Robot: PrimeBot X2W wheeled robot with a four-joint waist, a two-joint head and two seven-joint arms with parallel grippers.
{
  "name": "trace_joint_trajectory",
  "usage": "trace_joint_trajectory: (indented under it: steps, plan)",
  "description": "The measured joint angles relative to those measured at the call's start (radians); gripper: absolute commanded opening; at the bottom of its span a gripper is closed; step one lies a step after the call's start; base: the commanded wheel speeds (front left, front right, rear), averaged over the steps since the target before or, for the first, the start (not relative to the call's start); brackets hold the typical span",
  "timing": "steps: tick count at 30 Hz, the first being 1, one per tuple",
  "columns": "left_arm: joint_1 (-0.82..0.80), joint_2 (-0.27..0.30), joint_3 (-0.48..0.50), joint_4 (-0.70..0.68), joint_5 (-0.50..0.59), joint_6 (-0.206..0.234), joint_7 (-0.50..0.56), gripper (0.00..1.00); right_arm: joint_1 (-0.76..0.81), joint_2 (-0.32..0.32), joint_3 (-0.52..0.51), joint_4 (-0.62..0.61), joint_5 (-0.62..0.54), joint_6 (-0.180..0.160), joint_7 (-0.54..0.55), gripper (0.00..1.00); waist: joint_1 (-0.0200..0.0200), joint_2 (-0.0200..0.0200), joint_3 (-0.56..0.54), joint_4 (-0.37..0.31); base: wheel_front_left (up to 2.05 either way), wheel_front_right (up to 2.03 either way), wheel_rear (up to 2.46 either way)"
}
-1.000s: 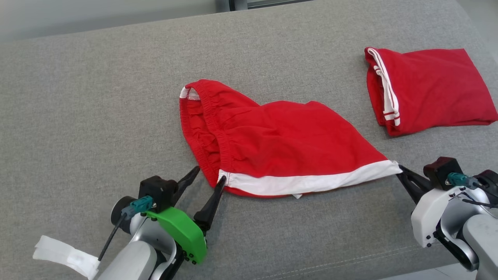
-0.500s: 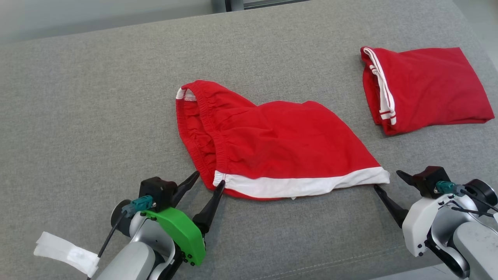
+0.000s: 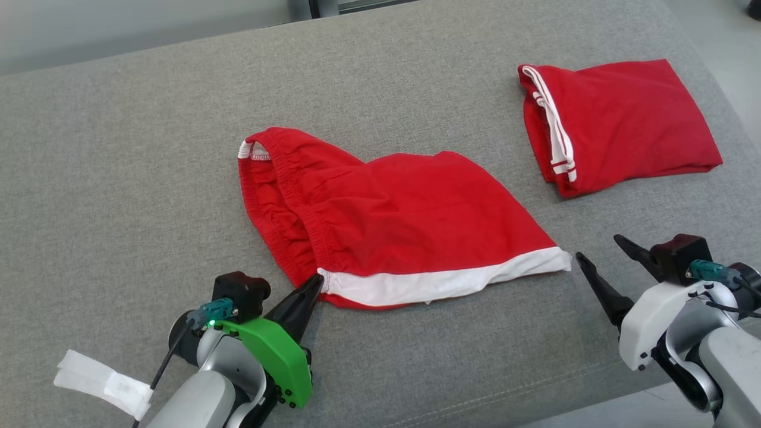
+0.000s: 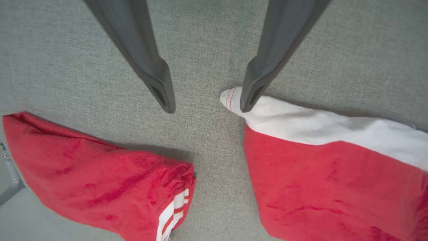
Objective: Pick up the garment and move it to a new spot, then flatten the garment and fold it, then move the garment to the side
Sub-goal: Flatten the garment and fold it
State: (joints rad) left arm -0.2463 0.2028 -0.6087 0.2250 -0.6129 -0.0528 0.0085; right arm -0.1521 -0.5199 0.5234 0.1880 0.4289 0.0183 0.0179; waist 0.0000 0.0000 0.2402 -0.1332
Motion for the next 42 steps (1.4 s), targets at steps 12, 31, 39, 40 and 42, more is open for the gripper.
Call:
trace_joint_trajectory:
  steps: [12,31,39,40,42]
  plan:
    - [0.000,0.000,-0.014,0.012,0.000,-0.002,0.023,0.00,0.023,0.036,-0.032,-0.012,0.058,-0.018,-0.026,1.00,0.0000,0.0000,0.009,-0.005,0.00,0.00,0.00]
    - [-0.003,0.008,-0.007,0.024,0.000,-0.009,0.027,0.00,0.016,0.133,-0.040,0.116,0.151,0.008,-0.028,0.99,0.0000,0.0000,0.031,0.030,0.00,0.00,0.00]
    - [-0.021,0.008,-0.006,0.026,0.000,-0.009,0.027,0.00,-0.018,0.142,-0.040,0.157,0.153,0.018,-0.037,0.95,0.0000,0.0000,0.033,0.040,0.00,0.00,0.00]
    - [-0.021,0.008,-0.007,0.026,0.000,-0.009,0.027,0.00,-0.022,0.143,-0.040,0.163,0.153,0.023,-0.038,0.95,0.0000,0.0000,0.033,0.041,0.00,0.00,0.00]
    - [-0.021,0.008,-0.007,0.027,0.000,-0.009,0.027,0.00,-0.027,0.143,-0.040,0.174,0.153,0.025,-0.044,0.91,0.0000,0.0000,0.033,0.043,0.00,0.00,0.00]
